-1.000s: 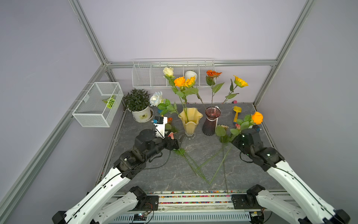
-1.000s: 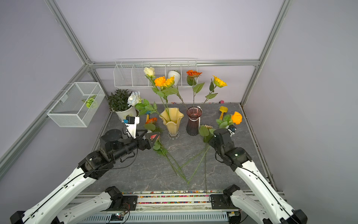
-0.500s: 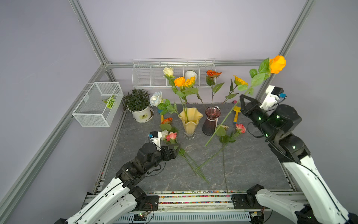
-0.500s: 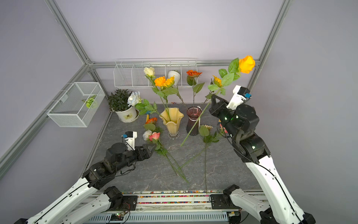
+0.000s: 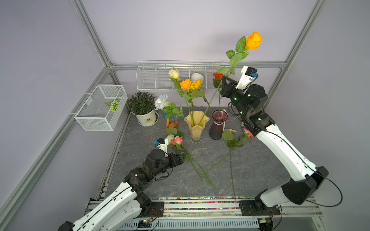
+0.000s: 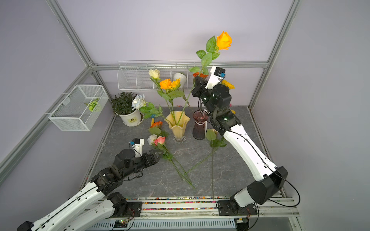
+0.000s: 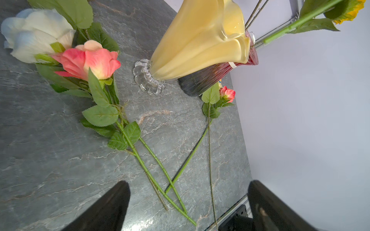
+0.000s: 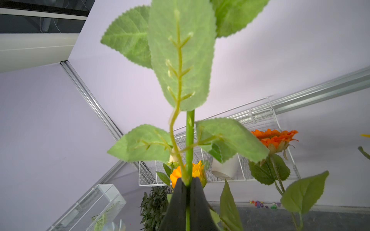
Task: Arrange the flowers in different vases according to their variety
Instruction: Insert the flower into the vase.
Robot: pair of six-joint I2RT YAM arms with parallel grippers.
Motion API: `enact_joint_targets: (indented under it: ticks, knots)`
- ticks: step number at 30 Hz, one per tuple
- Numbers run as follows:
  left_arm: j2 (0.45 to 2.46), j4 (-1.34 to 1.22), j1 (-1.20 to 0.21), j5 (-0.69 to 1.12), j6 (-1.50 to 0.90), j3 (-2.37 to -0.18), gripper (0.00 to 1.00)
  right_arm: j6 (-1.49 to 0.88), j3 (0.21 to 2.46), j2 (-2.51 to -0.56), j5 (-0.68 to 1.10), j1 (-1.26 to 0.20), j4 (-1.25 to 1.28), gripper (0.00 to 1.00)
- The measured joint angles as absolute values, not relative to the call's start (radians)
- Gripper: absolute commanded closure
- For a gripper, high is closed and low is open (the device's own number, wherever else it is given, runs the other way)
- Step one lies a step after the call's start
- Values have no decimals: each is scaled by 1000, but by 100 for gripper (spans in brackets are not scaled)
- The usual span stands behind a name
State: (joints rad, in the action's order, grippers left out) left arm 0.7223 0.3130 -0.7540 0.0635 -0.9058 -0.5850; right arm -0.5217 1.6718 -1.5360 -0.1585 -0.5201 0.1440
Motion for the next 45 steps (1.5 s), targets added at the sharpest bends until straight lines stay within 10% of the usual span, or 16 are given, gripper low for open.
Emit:
enact_joint_targets:
  ticks: [15, 19, 30, 45]
  knots:
    - [795, 269, -755, 96, -932, -583, 5, -323, 1665, -1705, -163, -573, 327, 100]
    - [829, 256, -755, 99, -945, -583, 6, -251, 1547, -1696, -158, -612, 332, 74]
    - [956, 243, -755, 106, -1035, -585, 21, -207, 1317, -1593, -151, -622, 254, 45]
    - [1240, 211, -812, 167, -1160, -757, 28, -197, 1060, -1208, -107, -664, 39, 49]
